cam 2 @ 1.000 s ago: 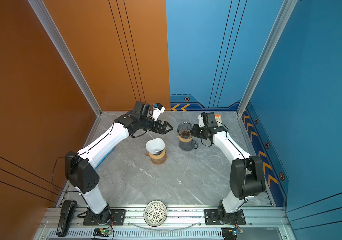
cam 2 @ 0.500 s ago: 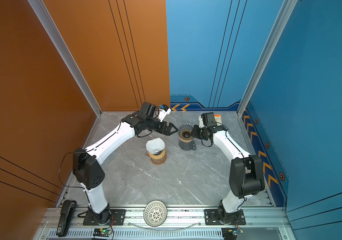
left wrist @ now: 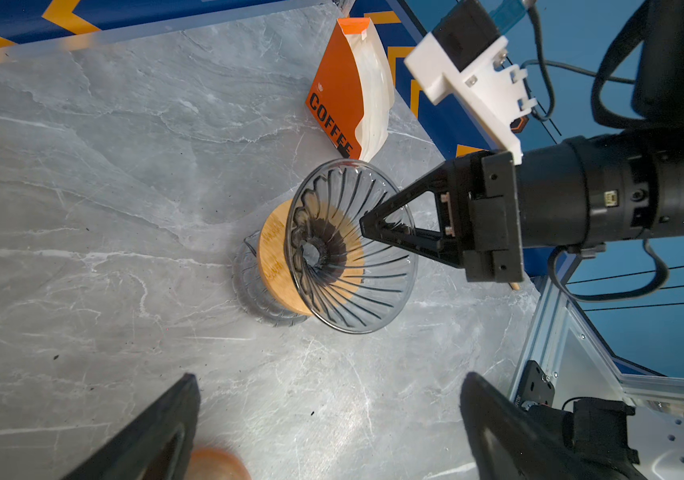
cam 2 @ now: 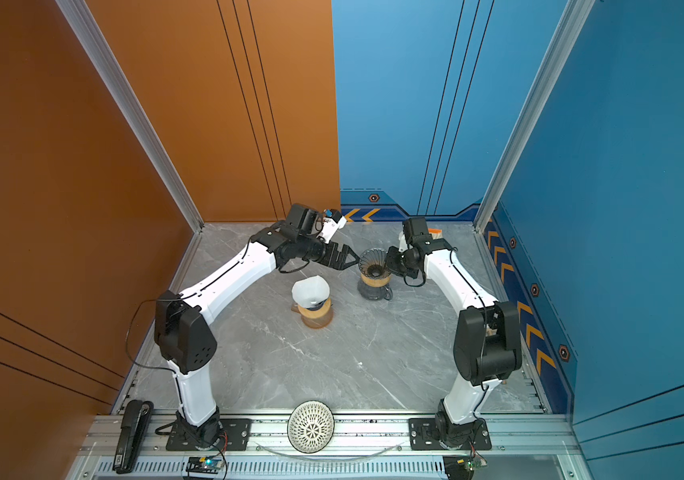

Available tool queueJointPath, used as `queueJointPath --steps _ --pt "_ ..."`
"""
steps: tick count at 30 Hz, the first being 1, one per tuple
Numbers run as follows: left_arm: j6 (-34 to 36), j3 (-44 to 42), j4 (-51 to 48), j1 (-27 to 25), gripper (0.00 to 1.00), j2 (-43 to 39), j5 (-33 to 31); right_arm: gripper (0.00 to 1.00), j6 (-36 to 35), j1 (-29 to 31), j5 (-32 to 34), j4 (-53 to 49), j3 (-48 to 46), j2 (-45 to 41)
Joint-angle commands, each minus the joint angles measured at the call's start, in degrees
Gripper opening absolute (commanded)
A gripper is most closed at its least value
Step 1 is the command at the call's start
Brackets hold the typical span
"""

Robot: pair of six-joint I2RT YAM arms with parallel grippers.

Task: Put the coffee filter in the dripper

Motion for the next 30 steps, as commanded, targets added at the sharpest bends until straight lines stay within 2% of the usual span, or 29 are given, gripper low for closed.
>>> queueJointPath --steps 1,4,6,7,20,30 --pt "-0.58 2.81 -0.67 -0.64 0.96 2.04 0.05 0.12 1.11 -0.33 1.02 -5.38 2.16 2.12" --pt "-0.97 4.13 -0.71 -0.78 0.93 3.48 0.40 0.12 1.24 -0.06 0.51 -5.38 3.36 3.43" --pt "-1.10 4.86 -0.78 -0.78 0.87 4.35 0.40 0.14 1.11 0.02 -0.31 -5.30 4.07 3.75" --pt "-1.28 5.13 -0.72 -0.79 0.82 4.81 0.35 0.15 1.06 0.20 -0.75 -5.29 4.42 3.70" --pt "-2.38 8.67 -0.75 -1.11 0.74 8.93 2.10 0.22 -2.20 0.18 2.45 -4.83 5.34 -0.33" --pt "-2.64 9.42 -1.10 -1.30 0.69 9.80 2.65 0.17 -1.00 -0.38 1.56 -5.27 8.13 2.04"
